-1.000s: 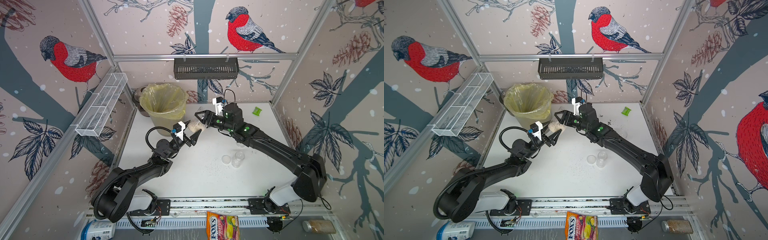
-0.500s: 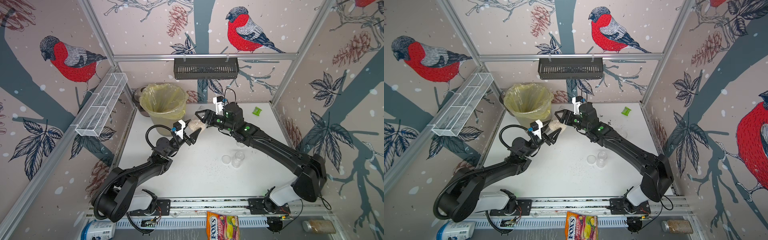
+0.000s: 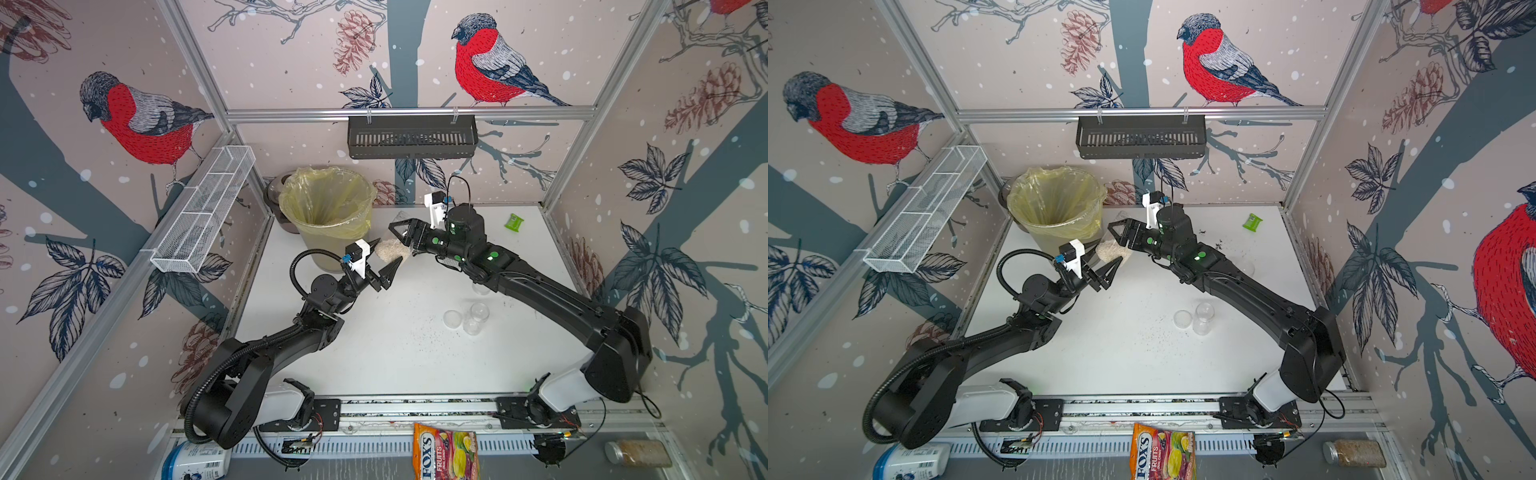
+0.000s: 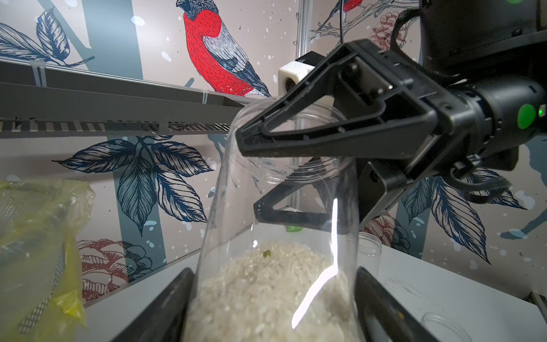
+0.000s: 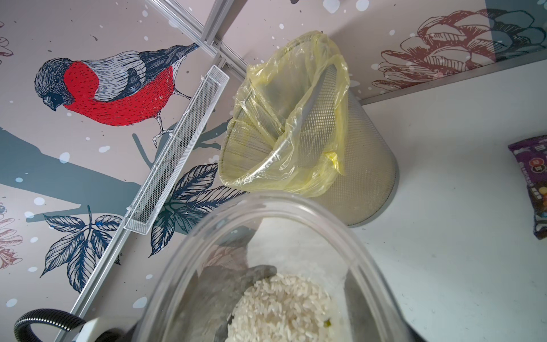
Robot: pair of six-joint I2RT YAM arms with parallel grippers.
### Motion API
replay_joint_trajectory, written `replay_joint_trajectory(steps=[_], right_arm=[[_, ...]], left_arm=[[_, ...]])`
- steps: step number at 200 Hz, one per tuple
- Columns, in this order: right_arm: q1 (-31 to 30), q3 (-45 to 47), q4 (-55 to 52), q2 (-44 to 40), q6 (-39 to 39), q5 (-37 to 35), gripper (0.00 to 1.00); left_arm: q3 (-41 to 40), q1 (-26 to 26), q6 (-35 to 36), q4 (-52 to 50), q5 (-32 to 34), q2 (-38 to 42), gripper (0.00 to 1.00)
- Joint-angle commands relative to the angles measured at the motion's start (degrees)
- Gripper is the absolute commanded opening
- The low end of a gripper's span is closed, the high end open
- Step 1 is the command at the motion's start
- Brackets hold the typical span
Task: Empty moldy rice from jars
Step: Pour the moldy rice from the jar into the trash bin.
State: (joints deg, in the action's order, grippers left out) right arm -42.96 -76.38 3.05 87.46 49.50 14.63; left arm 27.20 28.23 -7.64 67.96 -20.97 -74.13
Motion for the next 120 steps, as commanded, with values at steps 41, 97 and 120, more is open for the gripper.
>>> replay_joint_trajectory(steps=[41,97,120], right_arm=[[-0.6,-0.6,4.9,0.3,2.0,2.4,0.6],[-0.8,-1.2,4.5,0.7,0.9,2.9,0.61],[-0.6,-1.3,4.5,0.4,0.8,2.6,0.61]], left_arm=[[0.8,-0.1,-1.2,1.4,-0.8,-1.3,0.83],[1.9,-0.9,-0.5,-1.9,-0.7,-0.6,0.78],[1.9,-1.5,-1.8,-2.9,-0.7,0.0,0.93]])
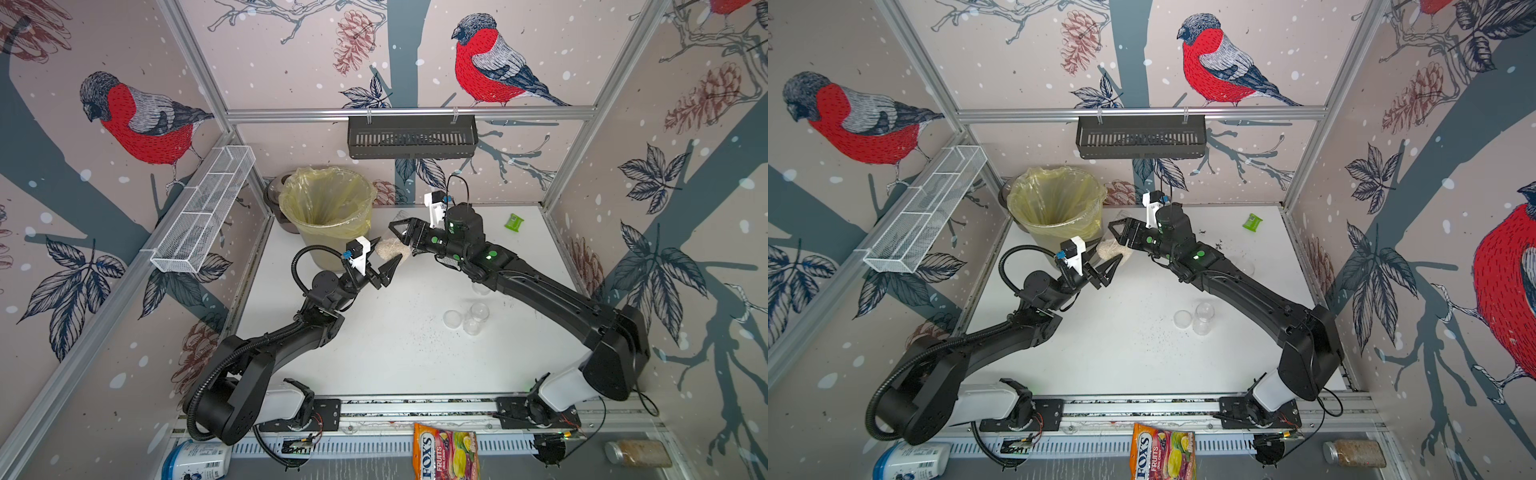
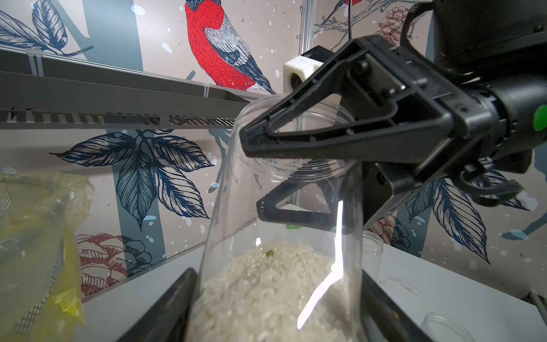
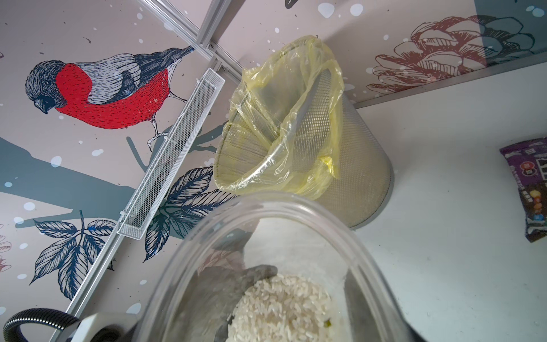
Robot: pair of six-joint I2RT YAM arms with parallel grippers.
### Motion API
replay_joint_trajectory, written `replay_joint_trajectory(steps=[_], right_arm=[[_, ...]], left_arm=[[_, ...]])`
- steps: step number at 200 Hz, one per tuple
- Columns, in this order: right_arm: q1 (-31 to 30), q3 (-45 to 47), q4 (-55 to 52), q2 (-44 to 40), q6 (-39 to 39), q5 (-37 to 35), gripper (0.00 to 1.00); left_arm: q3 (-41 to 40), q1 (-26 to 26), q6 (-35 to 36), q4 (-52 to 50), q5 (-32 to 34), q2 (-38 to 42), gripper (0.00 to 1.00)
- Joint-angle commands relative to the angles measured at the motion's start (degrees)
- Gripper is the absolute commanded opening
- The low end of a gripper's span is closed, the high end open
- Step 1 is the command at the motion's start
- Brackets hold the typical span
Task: Empty moldy rice from jars
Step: Pour the moldy rice from the jar into the trash bin.
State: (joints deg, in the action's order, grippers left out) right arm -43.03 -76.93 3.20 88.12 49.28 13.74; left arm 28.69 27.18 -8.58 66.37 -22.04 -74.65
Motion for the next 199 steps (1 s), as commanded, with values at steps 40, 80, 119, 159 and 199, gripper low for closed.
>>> replay_joint_trajectory(steps=[40,80,119,159,199], right_arm=[[-0.6,-1.0,4.2,0.1,0.9,4.1,0.61],[-0.7,-0.7,4.4,0.0,1.0,4.1,0.6],[-0.7,-0.4,4.4,0.0,1.0,3.9,0.6],[-0.7,-0.4,4.4,0.1,1.1,3.8,0.6],[-0.6,-0.7,3.5,0.4,0.7,3.2,0.6]], left_arm=[[0.2,-0.6,0.2,-2.9,-1.0,1.4,0.94],[-0.4,-0.8,0.3,-2.4,-0.1,2.1,0.94],[-1.1,-0.8,0.2,-1.3,0.5,2.5,0.93],[-1.3,-0.9,-0.2,-0.6,0.9,2.7,0.92],[-2.1,-1.4,-0.6,-0.2,1.2,4.0,0.92]])
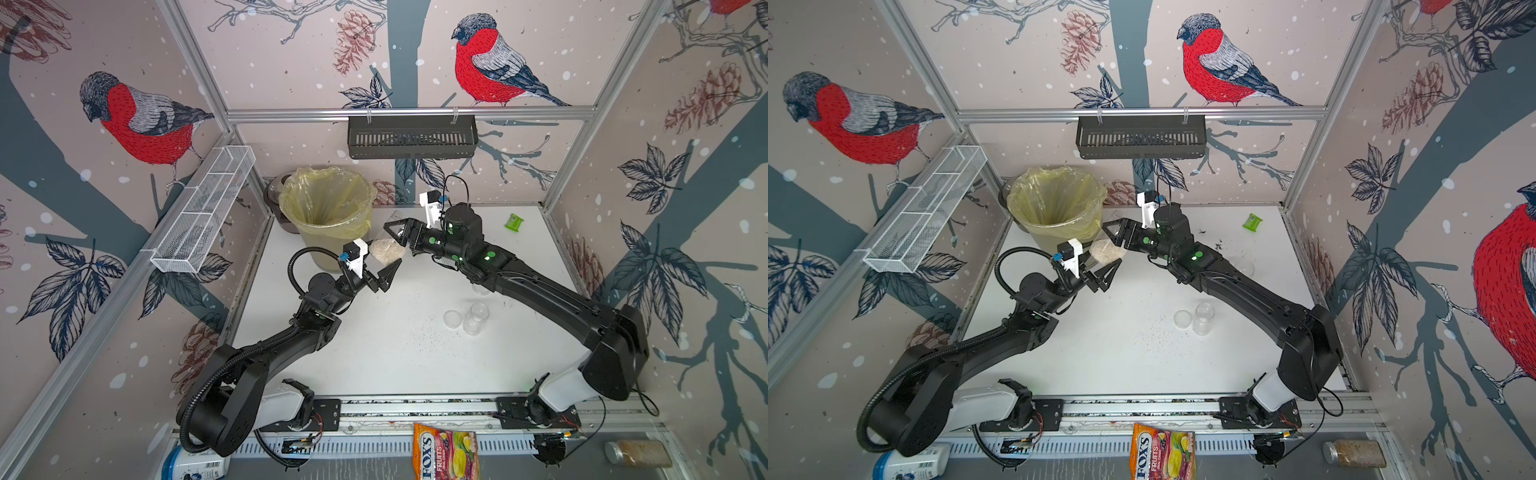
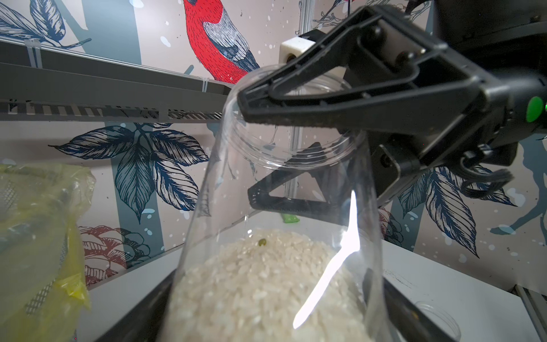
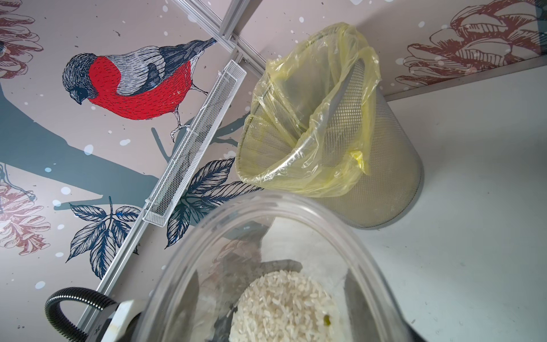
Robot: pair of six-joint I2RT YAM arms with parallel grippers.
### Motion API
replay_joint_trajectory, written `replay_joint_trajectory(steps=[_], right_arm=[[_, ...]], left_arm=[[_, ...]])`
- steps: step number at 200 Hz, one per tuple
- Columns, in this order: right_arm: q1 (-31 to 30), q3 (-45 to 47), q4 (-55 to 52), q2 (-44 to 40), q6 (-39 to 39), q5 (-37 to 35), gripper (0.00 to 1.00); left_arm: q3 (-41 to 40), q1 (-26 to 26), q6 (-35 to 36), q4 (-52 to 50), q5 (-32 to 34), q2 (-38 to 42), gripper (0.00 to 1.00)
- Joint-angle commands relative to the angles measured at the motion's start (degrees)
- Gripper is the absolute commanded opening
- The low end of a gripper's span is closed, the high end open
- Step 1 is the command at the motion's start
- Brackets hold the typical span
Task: Empty moldy rice from jars
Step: Pour the moldy rice from the jar into the trash bin.
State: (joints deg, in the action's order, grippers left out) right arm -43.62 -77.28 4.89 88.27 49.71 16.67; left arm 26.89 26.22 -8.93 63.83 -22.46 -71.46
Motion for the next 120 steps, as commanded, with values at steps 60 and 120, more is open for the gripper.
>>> replay_joint_trajectory(steps=[60,120], right_arm=[[-0.4,-0.6,2.1,0.7,0.5,0.6,0.6],[-0.2,-0.4,2.0,1.1,0.8,1.1,0.59]], left_arm=[[-0.7,-0.9,-0.7,2.3,1.5,1.1,0.96],[-0.2,-1.1,0.1,1.7,1.2,1.3,0.96]])
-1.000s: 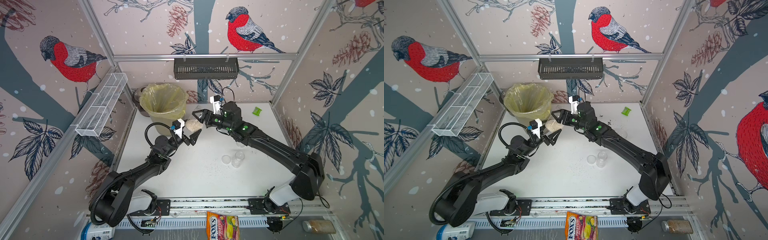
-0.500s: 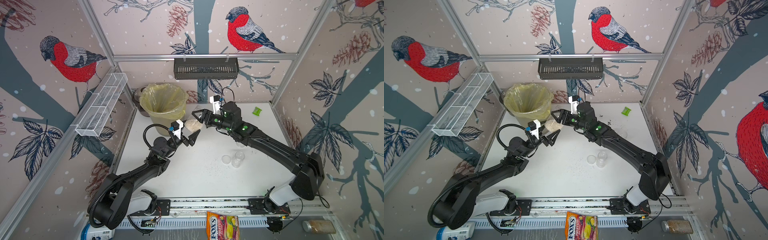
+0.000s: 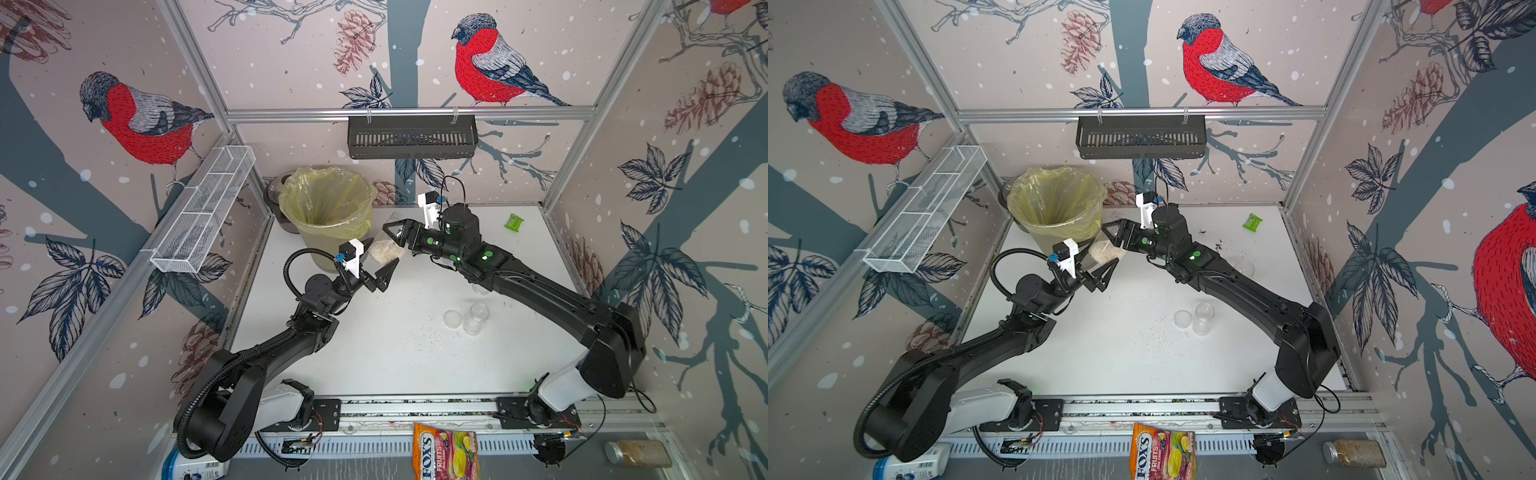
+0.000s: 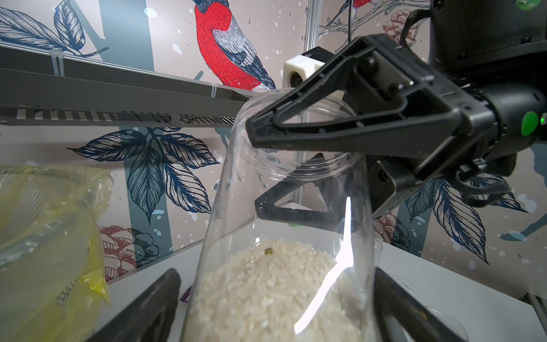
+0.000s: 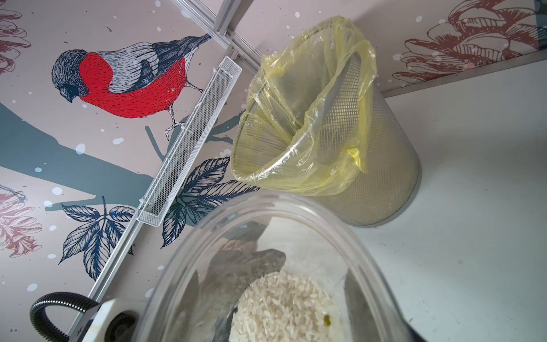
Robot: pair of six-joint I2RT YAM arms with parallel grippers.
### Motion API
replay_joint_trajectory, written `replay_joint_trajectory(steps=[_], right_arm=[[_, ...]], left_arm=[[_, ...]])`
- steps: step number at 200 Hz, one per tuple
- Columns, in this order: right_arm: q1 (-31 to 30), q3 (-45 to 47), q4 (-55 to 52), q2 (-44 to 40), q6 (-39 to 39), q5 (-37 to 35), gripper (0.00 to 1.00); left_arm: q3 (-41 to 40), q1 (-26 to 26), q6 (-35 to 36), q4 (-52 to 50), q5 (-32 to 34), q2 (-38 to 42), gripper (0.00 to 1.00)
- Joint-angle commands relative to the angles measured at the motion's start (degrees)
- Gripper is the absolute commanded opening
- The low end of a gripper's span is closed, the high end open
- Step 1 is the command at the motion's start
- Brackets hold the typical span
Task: Empty moldy rice from jars
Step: Pour the moldy rice from the jar into the trash bin.
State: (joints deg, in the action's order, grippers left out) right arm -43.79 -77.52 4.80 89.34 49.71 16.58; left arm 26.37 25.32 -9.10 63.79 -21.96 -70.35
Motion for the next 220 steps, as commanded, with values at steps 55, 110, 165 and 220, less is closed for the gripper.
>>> replay_joint_trajectory(steps=[55,110,165,220], right_arm=[[0.0,-0.3,2.5,-0.4,0.5,1.7,0.59],[-0.2,-1.5,2.5,0.9,-0.4,2.6,0.65],[0.4,-4.0,0.5,1.6,-3.2,2.5,0.75],[1.3,-5.1,-0.5,2.0,-4.3,1.8,0.97]], left_arm=[[1.5,-0.6,0.0,0.7,-1.0,-1.0,0.84],[2.3,-0.9,0.3,-0.8,-0.6,-0.6,0.71],[2.4,-1.5,0.7,-1.8,-0.2,-0.2,0.7],[2.4,-2.6,1.5,-3.4,-0.1,1.2,0.6]])
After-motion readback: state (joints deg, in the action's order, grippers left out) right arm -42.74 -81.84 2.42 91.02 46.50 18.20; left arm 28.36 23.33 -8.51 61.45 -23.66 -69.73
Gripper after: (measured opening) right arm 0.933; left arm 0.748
